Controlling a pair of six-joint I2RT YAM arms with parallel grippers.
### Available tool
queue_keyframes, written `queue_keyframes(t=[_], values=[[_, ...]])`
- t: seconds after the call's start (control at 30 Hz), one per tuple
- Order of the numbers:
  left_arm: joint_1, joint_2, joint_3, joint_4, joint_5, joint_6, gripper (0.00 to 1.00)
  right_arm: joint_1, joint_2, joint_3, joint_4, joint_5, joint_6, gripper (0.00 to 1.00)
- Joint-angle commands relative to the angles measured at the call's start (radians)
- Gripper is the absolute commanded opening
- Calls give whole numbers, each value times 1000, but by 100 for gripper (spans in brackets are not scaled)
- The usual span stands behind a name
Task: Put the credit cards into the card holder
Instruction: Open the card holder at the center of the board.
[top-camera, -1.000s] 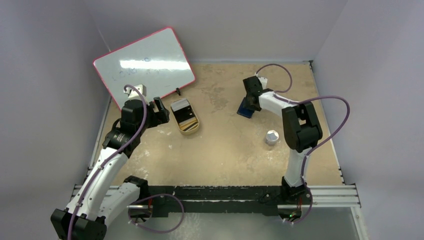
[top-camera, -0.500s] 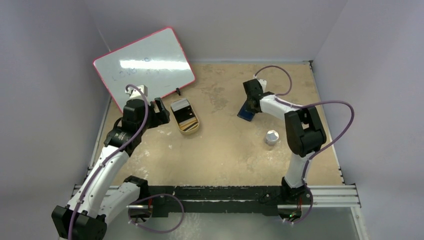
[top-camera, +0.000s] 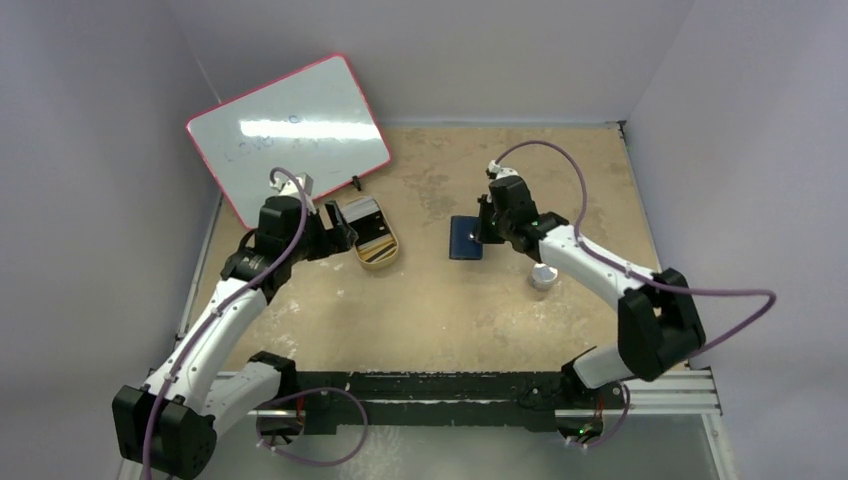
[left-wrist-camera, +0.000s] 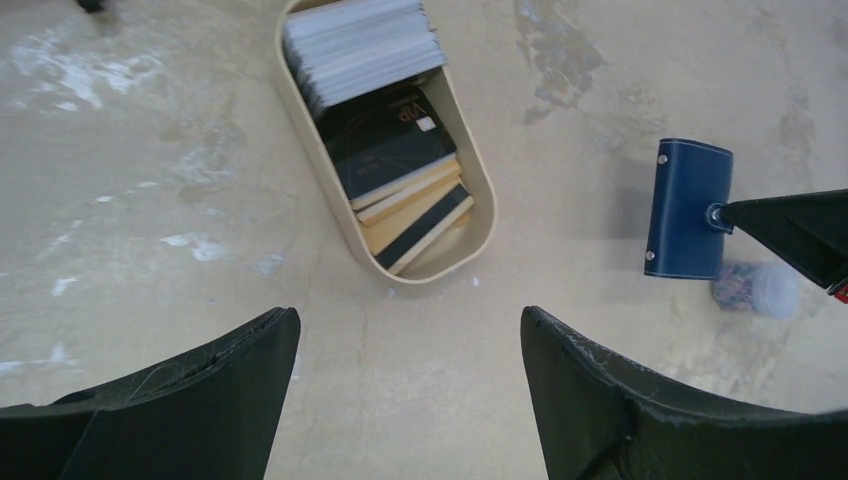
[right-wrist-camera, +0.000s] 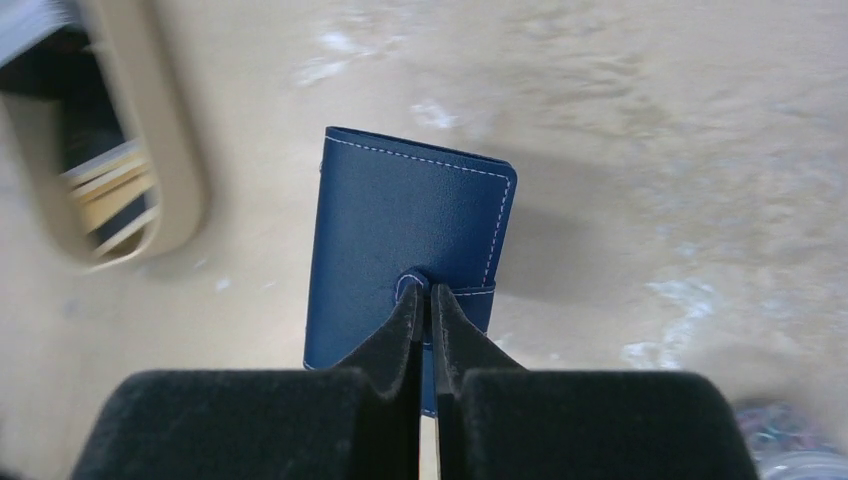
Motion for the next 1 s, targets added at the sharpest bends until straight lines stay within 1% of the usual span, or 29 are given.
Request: queue_keyframes(t=[0.0, 0.1, 0.2, 0.3, 0.47, 0.6, 0.77, 0.9, 0.93, 0.97], values=[[4, 10, -23, 138, 197, -100, 79, 18, -139, -84, 164, -246, 26, 0], [4, 9, -60, 270, 349, -189, 76, 32, -210, -132, 249, -340, 82, 0], [4, 6, -110, 447, 472, -319, 76, 55, -252, -160, 325, -407, 137, 0], [5, 16, -150, 597, 536, -404, 78, 79, -266, -171, 391, -463, 186, 0], [1, 49, -188, 702, 546, -488, 79, 111, -289, -178, 474, -483, 240, 0], [-16, 71, -217, 811, 555, -564, 79, 136, -268, -171, 515, -501, 262, 0], [-57, 112, -215, 815, 529, -564, 79, 166, -245, -164, 542, -497, 271, 0], [-102, 144, -194, 735, 444, -516, 72, 174, -230, -159, 549, -483, 283, 0], [-116, 147, -194, 728, 424, -503, 68, 175, -223, -156, 545, -479, 288, 0], [-128, 152, -193, 722, 407, -492, 60, 175, -217, -152, 544, -481, 290, 0]])
